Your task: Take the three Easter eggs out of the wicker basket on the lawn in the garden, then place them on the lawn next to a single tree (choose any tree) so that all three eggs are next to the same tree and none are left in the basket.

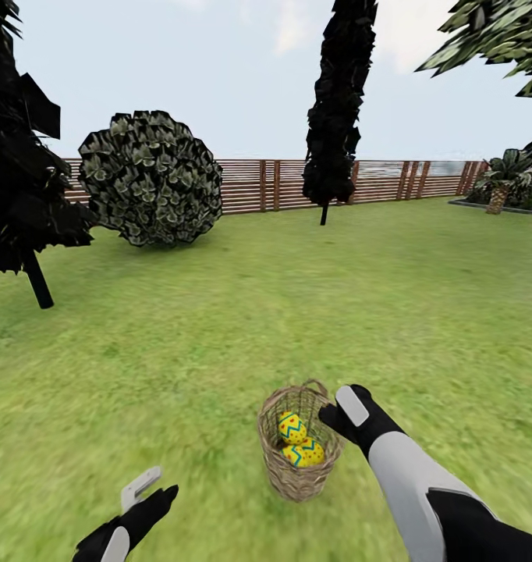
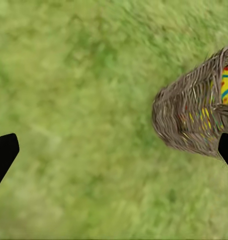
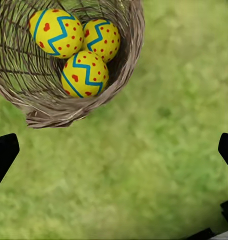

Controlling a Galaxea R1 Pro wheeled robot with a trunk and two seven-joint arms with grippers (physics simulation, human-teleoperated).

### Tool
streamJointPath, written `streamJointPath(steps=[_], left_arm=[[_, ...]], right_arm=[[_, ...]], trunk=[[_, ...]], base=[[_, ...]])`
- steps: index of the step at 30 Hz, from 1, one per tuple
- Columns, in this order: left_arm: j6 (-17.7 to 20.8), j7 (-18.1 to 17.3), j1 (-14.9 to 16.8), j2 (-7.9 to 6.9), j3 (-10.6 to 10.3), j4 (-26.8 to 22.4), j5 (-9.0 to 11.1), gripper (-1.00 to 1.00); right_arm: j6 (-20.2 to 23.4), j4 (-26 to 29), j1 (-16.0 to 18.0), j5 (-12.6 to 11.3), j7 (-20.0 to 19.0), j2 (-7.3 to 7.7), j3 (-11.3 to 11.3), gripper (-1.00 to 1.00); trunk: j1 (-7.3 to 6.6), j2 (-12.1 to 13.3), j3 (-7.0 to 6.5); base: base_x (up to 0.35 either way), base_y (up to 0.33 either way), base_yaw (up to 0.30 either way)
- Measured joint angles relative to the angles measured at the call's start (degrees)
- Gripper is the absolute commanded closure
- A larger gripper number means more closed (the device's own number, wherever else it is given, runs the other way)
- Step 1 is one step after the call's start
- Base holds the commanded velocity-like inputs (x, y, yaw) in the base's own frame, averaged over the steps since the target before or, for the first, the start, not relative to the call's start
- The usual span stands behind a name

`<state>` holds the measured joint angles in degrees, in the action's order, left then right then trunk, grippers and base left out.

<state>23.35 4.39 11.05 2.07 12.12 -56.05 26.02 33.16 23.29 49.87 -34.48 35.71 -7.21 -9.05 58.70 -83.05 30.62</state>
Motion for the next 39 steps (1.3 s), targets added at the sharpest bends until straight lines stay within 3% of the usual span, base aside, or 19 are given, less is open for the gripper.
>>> streamJointPath(steps=[19,24,27,30,39], left_arm=[[0.0,-0.4,0.0,0.08,-0.1,0.0,0.0,-1.00],[3.4,0.7,0.0,0.74,0.1,-2.8,0.2,-1.00],[7.8,0.7,0.0,0.85,0.3,-5.8,0.3,-1.00],[9.6,0.5,0.0,0.85,0.2,-6.7,0.4,-1.00],[10.8,1.0,0.0,0.64,-0.1,-7.1,0.0,-1.00]], right_arm=[[-2.6,-3.6,0.7,0.4,1.0,0.83,0.1,-1.00],[-3.4,-5.7,0.6,0.7,0.9,1.92,0.3,-1.00],[-4.0,-6.1,0.3,0.7,0.8,3.33,0.8,-1.00],[-4.0,-6.2,0.2,0.7,0.6,4.11,0.9,-1.00],[-3.6,-6.4,0.1,0.6,0.1,4.57,1.2,-1.00]], trunk=[[0.01,0.0,0.00],[0.03,0.0,0.00],[0.69,-1.2,0.53],[1.35,-2.4,1.07],[3.32,-6.0,2.69]], base=[[0.309,0.000,0.000],[0.060,0.000,0.000],[0.015,0.000,0.000],[0.005,0.000,0.000],[0.001,0.000,0.000]])
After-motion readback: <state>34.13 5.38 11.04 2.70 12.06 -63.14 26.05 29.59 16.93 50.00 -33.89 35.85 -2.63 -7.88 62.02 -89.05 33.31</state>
